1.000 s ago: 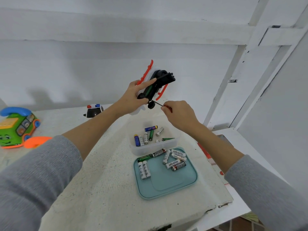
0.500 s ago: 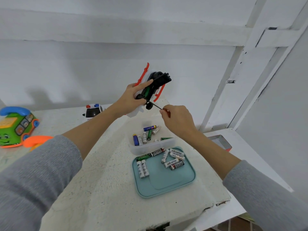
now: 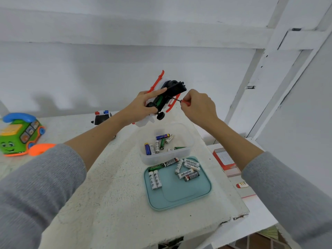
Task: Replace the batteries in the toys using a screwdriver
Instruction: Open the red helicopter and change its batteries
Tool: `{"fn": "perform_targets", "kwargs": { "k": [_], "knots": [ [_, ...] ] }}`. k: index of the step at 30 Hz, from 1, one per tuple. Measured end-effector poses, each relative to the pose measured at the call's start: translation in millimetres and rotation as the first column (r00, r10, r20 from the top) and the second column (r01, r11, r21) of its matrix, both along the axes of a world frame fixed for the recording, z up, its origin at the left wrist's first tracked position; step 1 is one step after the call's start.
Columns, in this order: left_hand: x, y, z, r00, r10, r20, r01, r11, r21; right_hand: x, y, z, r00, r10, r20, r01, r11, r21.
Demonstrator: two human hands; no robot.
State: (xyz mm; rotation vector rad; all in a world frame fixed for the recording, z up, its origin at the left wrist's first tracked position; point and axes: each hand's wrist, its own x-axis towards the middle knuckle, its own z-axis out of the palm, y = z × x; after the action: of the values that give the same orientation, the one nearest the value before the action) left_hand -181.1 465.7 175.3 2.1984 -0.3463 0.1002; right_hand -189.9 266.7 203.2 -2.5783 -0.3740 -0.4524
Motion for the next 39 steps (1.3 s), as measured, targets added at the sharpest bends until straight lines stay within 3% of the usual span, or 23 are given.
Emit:
{"fn": "perform_targets", "kwargs": {
  "k": [17,27,32,39],
  "knots": [
    [4.0,2.6,-7.6,0.997,-0.070,0.015,0.066,0.983,0.170,5.4,-17.4,7.7,0.984,0.002,-0.177,0.034,0.978,0.204],
    [9.1,2.4,-7.5,0.998,-0.065,-0.003,0.064,0.961,0.268,-0.4,-37.8,3.8,0.979,-0.045,-0.201,0.049,0.999,0.019],
    [9.0,1.7,-8.8,0.999,-0.042,-0.017,0.045,0.970,0.237,-2.5,-40.4,-7.5,0.979,-0.014,-0.203,0.034,0.995,0.096],
    [-5.7,7.1,-3.3,0.999,0.036,-0.034,-0.036,0.999,0.024,-4.6,-34.1,-18.2,0.960,0.094,-0.263,-0.039,0.978,0.207]
  ]
}}
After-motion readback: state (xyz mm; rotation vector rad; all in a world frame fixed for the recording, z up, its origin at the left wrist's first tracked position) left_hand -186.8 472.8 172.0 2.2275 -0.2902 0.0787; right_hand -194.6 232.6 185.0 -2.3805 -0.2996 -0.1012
